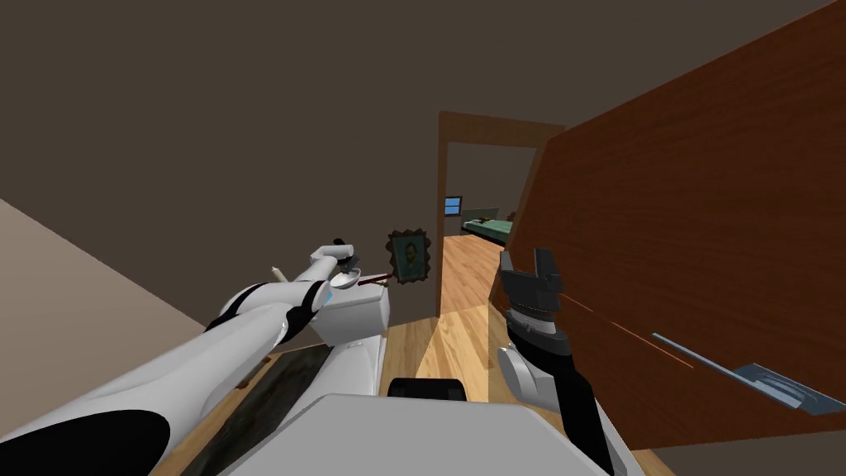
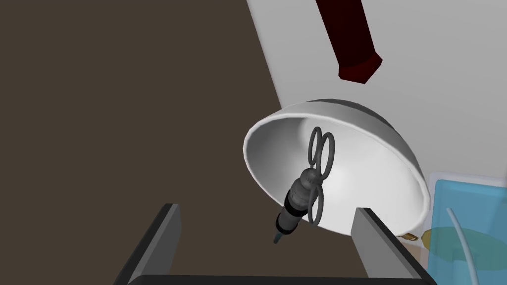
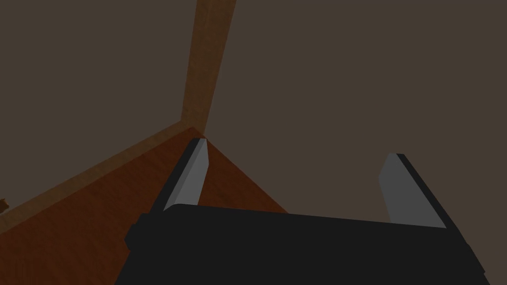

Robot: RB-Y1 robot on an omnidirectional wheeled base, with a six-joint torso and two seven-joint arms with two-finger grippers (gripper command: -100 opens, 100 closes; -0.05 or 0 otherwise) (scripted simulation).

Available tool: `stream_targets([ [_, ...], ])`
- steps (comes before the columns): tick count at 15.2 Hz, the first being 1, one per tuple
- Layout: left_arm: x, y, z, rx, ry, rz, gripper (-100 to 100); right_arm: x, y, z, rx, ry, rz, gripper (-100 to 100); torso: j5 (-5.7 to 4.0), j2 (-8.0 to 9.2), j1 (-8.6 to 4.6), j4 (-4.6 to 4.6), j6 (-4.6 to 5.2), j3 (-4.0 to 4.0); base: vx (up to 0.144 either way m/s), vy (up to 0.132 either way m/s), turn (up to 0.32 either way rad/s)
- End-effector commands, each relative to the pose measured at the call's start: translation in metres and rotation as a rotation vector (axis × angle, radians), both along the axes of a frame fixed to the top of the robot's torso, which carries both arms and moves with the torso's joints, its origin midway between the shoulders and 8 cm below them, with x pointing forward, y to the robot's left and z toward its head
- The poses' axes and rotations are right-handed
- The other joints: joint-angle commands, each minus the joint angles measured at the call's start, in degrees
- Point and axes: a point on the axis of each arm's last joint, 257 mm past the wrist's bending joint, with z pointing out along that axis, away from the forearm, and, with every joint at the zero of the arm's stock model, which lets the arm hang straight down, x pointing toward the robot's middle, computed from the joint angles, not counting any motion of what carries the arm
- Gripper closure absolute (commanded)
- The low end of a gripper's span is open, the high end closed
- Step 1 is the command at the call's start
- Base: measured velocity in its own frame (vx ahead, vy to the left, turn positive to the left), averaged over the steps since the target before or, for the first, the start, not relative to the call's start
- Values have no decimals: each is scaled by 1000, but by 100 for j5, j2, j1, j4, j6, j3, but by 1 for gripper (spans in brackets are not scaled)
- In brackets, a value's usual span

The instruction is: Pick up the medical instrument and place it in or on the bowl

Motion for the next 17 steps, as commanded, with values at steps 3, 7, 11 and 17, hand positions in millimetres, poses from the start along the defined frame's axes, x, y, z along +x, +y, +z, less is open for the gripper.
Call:
stream_targets([
  [3, -2, 9, 20, -14, -12, 62, -100, 0, 0, 0, 0, 0, 0, 0, 0, 11, -1, 3, -1, 7, -112, 75, -209],
  [7, -5, 14, 26, 5, -2, 84, -100, 0, 0, 0, 0, 0, 0, 0, -4, -7, -19, -1, 0, -3, -61, 27, -167],
  [11, -10, 23, 40, 0, -10, 142, -100, 0, 0, 0, 0, 0, 0, 0, -5, -11, -23, -2, 0, -6, -63, 16, -207],
  [17, -13, 29, 47, 11, -6, 169, -100, 0, 0, 0, 0, 0, 0, 0, -4, -19, -22, -3, -4, -10, -50, 12, -147],
])
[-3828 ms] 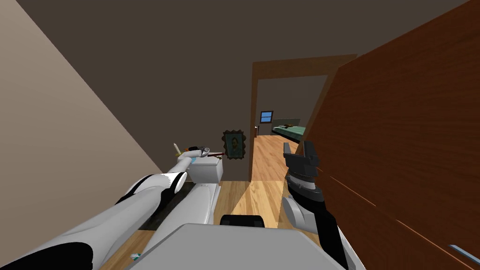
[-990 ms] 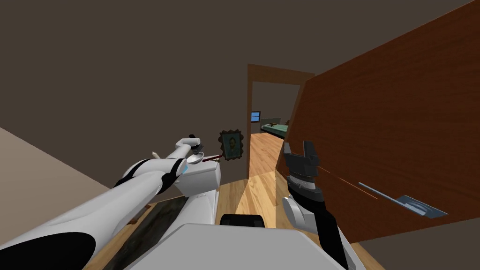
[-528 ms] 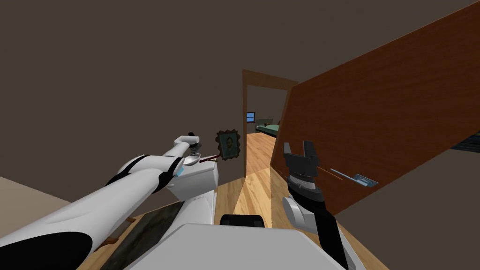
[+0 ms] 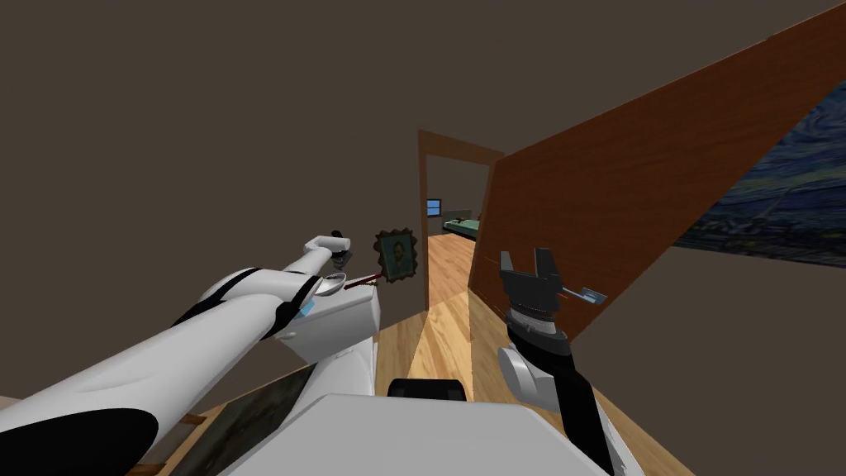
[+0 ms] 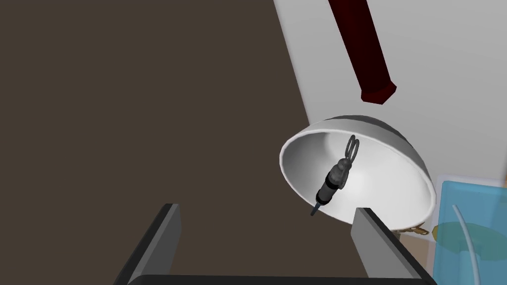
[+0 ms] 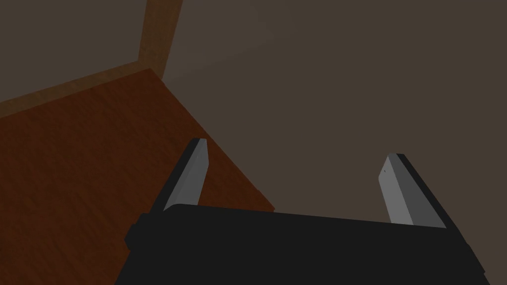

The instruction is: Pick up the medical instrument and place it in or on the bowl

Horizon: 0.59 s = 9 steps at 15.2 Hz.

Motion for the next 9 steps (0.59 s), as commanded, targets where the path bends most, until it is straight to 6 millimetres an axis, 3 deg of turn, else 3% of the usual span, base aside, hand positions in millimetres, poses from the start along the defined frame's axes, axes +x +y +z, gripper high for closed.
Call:
stream_targets([
  [1, 0, 0, 0, 1, 1, 1, -100, 0, 0, 0, 0, 0, 0, 0, 0, 0, 0, 0, 0, 0, 18, -4, 58],
  [5, 0, 0, 0, 1, 1, 1, -100, 0, 0, 0, 0, 0, 0, 0, 0, -14, -1, -4, 0, -9, 8, -2, 28],
  [6, 0, 2, 23, 7, -5, 1, -100, 0, 0, 0, 0, 0, 0, 0, 0, -14, 0, -4, 0, -9, -10, -18, -29],
  [9, 0, 4, 38, 10, -9, 2, -100, 0, 0, 0, 0, 0, 0, 0, -5, -4, -15, -1, 1, -3, -20, -34, -26],
])
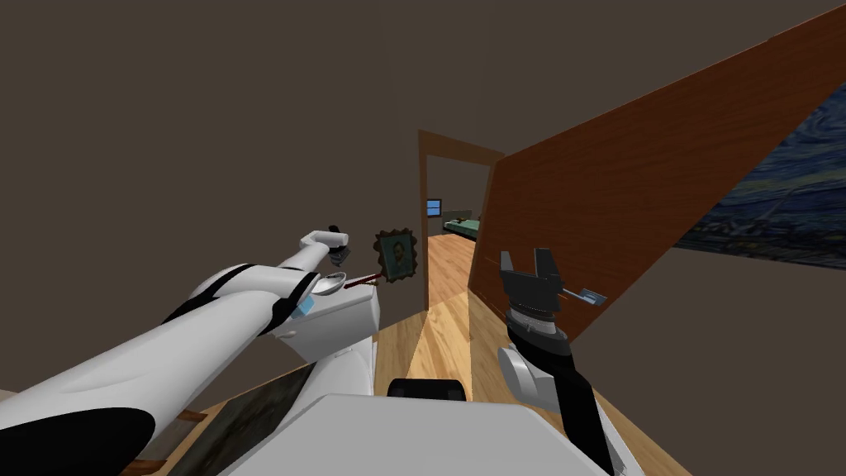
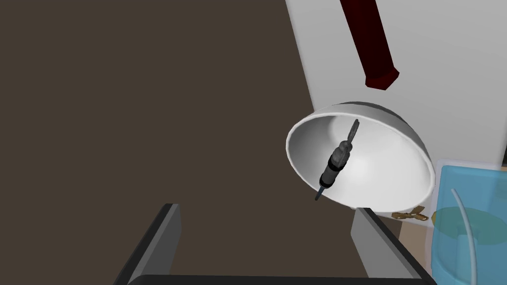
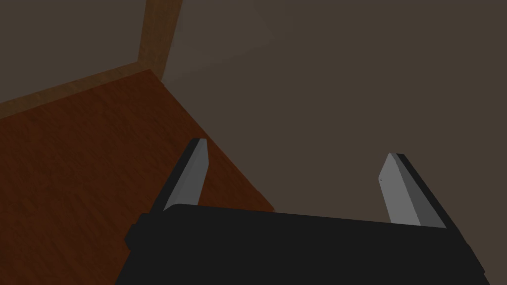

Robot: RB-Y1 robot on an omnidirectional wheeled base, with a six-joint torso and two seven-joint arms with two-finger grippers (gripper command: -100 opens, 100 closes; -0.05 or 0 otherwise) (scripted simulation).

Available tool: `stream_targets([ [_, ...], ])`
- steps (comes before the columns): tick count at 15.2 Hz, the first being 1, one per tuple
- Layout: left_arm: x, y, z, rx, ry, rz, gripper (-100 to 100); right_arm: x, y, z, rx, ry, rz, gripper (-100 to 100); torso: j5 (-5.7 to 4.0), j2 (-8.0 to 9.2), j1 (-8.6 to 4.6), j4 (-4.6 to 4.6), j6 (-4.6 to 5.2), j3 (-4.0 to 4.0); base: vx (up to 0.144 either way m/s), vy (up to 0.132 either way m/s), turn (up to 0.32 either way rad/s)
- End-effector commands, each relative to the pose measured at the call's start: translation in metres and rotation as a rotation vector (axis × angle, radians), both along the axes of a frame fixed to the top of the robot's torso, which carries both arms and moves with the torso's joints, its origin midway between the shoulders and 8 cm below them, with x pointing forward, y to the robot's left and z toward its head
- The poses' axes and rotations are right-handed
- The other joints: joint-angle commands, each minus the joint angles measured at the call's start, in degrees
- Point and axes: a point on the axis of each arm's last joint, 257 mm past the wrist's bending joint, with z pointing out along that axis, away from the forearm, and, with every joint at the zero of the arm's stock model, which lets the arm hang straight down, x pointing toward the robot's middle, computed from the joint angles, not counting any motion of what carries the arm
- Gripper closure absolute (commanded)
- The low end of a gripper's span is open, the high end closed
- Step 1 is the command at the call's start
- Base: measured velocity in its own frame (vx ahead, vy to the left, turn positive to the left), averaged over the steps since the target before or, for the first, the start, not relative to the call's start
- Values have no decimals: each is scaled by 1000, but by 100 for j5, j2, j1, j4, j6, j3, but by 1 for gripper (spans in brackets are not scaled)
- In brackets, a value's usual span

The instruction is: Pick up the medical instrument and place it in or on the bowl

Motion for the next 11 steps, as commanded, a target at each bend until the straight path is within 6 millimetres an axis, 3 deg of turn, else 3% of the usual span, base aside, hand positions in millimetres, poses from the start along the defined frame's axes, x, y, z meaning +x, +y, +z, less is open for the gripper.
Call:
stream_targets([
  [1, -1, 1, 16, 3, -1, 1, -100, 0, 0, 0, 0, 0, 0, 0, 0, 0, 0, 0, 0, 0, -18, -37, -19],
  [5, -4, 3, 46, 9, -8, 2, -100, 0, 0, 0, 0, 0, 0, 0, -1, 2, -3, 0, 1, 1, -19, -37, -24],
  [6, -2, 1, 37, 6, -7, 3, -100, 0, 0, 0, 0, 0, 0, 0, -2, 1, -4, 0, 1, 1, -11, -22, -9],
  [11, -2, 2, 39, 7, -6, 2, -100, 0, 0, 0, 0, 0, 0, 0, 5, -8, 14, -3, 0, -5, -1, -2, 0],
])
